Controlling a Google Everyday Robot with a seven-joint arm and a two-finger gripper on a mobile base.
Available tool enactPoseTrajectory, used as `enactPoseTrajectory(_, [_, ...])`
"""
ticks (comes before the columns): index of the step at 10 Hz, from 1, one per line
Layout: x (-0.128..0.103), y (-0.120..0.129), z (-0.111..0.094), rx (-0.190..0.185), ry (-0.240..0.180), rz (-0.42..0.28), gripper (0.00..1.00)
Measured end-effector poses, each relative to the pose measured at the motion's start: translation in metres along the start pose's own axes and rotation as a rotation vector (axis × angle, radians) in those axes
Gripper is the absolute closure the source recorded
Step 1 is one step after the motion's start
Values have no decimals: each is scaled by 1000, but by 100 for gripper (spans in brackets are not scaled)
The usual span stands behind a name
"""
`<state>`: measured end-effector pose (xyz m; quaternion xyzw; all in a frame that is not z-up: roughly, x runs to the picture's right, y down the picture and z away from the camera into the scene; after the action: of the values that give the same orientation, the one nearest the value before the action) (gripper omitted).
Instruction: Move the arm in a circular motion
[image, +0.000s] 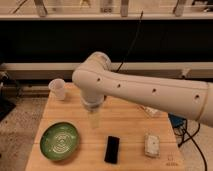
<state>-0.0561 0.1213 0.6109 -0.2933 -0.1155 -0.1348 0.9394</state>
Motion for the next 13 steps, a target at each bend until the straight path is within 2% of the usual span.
enactPoseTrajectory(3, [21, 44, -10, 19, 4, -46, 20])
enactPoseTrajectory(6, [70, 77, -20, 21, 55, -4, 20])
enactPoseTrajectory(10, [154, 113, -27, -10, 163, 165, 20])
enactPoseTrajectory(11, [182, 117, -27, -22, 197, 226, 20])
enactPoseTrajectory(13, [225, 116, -24, -44, 233, 321, 20])
